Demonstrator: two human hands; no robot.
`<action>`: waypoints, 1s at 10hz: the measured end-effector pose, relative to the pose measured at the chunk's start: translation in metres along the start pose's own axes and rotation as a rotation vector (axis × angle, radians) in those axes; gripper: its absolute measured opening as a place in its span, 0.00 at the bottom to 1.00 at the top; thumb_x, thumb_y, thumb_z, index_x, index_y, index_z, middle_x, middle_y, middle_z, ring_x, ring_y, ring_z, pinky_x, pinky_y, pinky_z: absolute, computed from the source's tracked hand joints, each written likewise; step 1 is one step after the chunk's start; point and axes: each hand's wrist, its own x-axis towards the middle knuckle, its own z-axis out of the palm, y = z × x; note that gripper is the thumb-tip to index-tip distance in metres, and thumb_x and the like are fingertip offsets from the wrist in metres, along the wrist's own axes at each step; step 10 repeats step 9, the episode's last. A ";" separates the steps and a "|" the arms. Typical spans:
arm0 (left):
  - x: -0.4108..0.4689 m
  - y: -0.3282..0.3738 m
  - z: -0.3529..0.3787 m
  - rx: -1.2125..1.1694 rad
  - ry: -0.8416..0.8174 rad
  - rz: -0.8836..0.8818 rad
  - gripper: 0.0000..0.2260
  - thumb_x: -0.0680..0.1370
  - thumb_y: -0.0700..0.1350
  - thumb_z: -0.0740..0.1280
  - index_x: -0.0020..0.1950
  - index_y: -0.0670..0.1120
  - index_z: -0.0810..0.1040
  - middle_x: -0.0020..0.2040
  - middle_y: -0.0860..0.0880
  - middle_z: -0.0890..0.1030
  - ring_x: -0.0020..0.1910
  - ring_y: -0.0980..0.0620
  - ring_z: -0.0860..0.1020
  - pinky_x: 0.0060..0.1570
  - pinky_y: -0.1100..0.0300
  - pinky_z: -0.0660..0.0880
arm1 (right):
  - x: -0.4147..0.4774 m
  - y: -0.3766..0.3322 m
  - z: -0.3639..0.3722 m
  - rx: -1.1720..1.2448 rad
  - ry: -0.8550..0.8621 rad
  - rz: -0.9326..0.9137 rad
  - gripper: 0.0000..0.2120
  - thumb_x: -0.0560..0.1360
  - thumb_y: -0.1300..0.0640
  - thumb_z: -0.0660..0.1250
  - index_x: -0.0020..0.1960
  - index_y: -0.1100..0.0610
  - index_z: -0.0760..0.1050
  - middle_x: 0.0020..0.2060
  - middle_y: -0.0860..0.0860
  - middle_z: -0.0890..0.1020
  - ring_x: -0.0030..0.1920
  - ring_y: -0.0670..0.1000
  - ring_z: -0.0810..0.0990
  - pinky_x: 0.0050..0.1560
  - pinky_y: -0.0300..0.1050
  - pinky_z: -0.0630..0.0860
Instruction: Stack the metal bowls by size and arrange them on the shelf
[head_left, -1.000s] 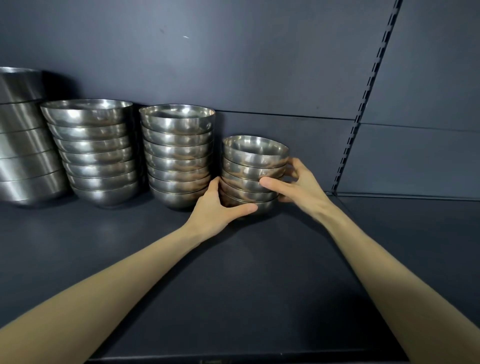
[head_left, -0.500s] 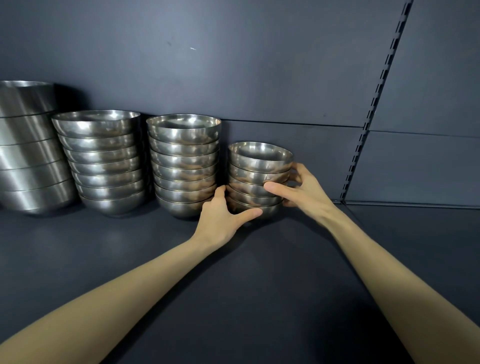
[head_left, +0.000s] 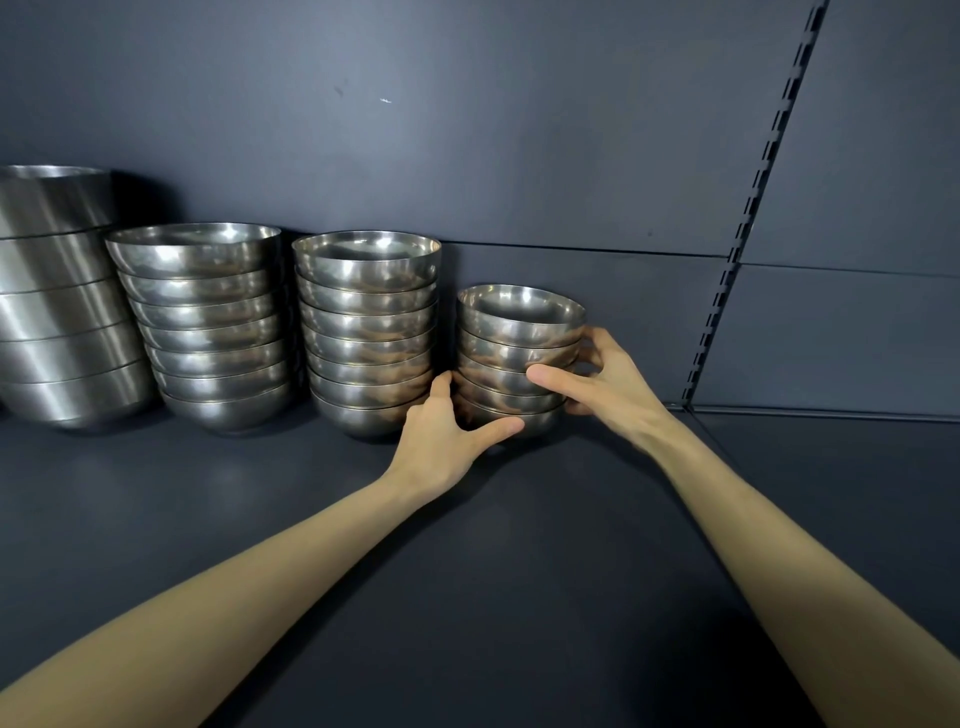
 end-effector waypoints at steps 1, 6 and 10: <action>-0.001 0.000 0.000 0.003 -0.003 -0.001 0.44 0.67 0.56 0.76 0.75 0.43 0.59 0.64 0.50 0.77 0.63 0.52 0.75 0.64 0.58 0.71 | 0.000 0.000 0.000 0.002 0.000 0.007 0.43 0.58 0.39 0.79 0.68 0.49 0.67 0.59 0.44 0.78 0.59 0.47 0.78 0.55 0.54 0.80; -0.011 0.011 -0.013 0.193 -0.103 0.000 0.42 0.69 0.58 0.73 0.74 0.41 0.60 0.67 0.50 0.74 0.65 0.49 0.73 0.64 0.56 0.70 | -0.013 -0.013 -0.005 -0.141 -0.003 -0.009 0.48 0.58 0.36 0.78 0.71 0.51 0.64 0.59 0.41 0.76 0.62 0.46 0.76 0.65 0.50 0.74; -0.035 0.036 -0.059 0.464 -0.116 0.124 0.30 0.73 0.53 0.71 0.71 0.44 0.66 0.66 0.44 0.74 0.63 0.46 0.74 0.62 0.52 0.71 | -0.046 -0.052 -0.007 -0.390 0.067 -0.081 0.41 0.69 0.52 0.76 0.75 0.56 0.58 0.71 0.55 0.68 0.70 0.54 0.68 0.62 0.42 0.67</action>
